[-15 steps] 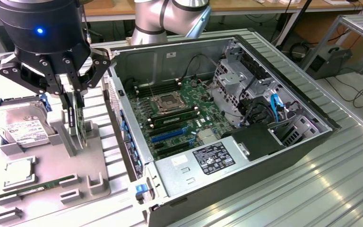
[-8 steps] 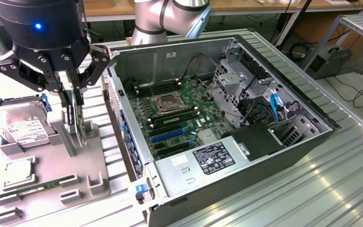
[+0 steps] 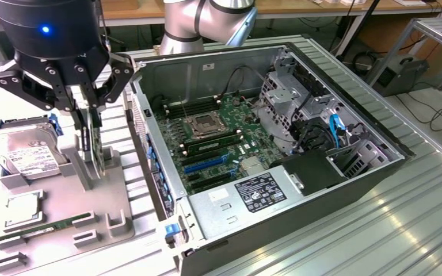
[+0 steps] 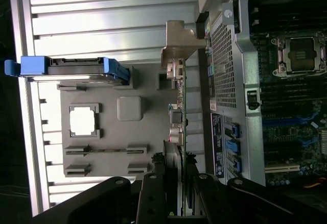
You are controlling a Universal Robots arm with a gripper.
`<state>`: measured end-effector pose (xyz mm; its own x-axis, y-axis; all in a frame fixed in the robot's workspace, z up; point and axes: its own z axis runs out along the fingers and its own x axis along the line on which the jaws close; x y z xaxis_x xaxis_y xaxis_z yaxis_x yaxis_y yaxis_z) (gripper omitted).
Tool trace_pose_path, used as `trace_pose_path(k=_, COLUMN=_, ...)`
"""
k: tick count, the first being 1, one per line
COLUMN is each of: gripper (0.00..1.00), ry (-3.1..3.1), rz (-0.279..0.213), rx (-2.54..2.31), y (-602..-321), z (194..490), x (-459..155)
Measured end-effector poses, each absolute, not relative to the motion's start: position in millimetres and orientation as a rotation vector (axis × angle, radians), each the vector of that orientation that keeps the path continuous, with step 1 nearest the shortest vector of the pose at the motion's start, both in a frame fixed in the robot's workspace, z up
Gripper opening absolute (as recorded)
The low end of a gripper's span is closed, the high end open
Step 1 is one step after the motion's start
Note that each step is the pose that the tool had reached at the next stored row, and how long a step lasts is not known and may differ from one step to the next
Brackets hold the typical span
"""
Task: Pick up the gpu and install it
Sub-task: 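Pick up the gpu and move the gpu toward the slot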
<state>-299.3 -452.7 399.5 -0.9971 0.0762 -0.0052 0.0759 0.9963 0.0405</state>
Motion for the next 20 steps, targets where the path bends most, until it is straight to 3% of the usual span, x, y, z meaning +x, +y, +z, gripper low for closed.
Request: trace_pose_path(k=20, gripper=0.26, ry=3.132, rz=0.063, rx=0.119, y=-452.7, z=404.1, x=-299.3)
